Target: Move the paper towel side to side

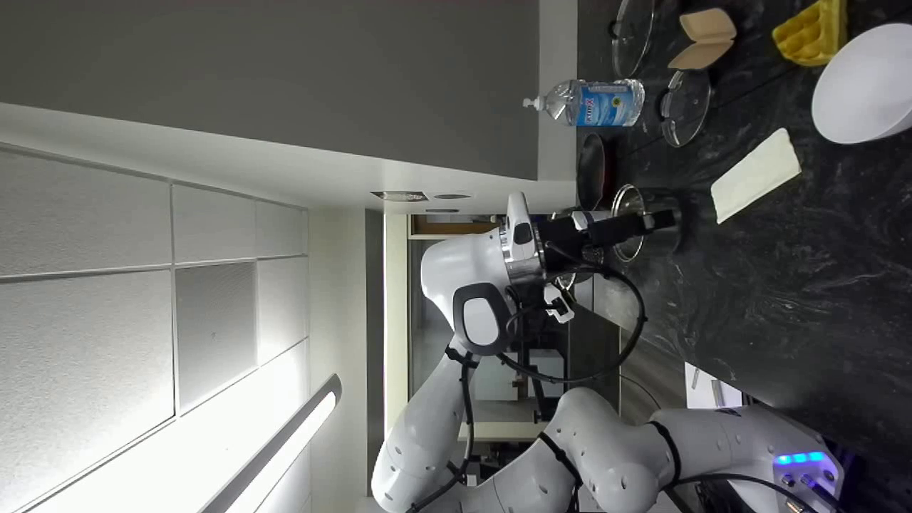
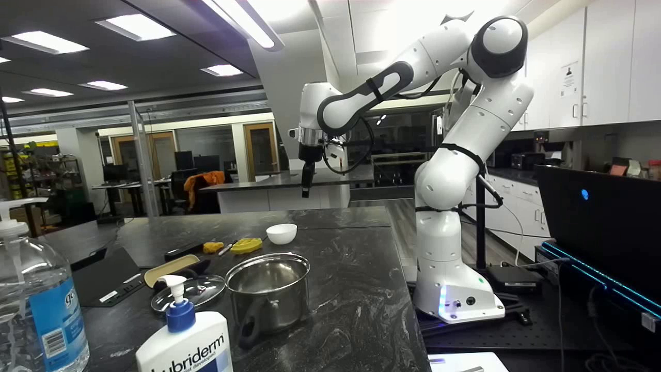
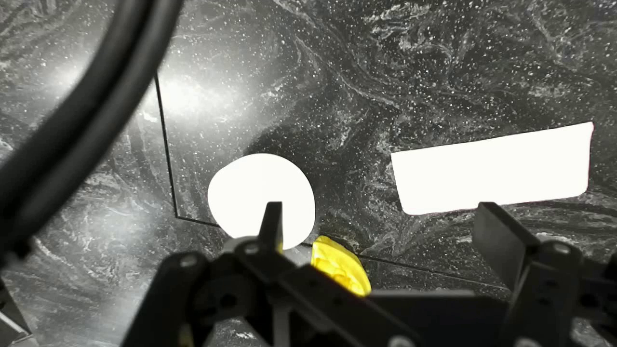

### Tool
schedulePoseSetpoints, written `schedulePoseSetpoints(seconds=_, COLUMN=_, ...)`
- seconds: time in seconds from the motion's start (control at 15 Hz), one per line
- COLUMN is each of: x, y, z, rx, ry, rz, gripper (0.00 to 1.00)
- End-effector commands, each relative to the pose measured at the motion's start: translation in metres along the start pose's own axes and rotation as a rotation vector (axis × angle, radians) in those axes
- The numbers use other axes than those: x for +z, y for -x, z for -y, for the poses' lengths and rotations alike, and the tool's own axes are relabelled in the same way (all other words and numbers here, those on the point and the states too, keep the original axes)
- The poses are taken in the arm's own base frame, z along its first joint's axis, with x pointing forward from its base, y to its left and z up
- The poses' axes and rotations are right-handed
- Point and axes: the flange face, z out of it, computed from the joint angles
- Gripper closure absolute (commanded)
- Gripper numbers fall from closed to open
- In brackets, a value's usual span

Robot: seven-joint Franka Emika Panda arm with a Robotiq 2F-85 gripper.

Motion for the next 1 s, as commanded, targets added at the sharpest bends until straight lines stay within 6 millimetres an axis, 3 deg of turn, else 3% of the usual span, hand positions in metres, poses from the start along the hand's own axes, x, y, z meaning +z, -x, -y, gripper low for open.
schedulePoseSetpoints(seconds=0.0, x=-0.001, y=0.000, z=0.000, rx=0.000, ry=-0.001, rz=0.001, gripper=0.00)
schedulePoseSetpoints(seconds=0.47, x=-0.001, y=0.000, z=0.000, rx=0.000, ry=-0.001, rz=0.001, gripper=0.00)
schedulePoseSetpoints(seconds=0.93, x=-0.008, y=-0.033, z=0.035, rx=-0.009, ry=0.003, rz=-0.014, gripper=0.00)
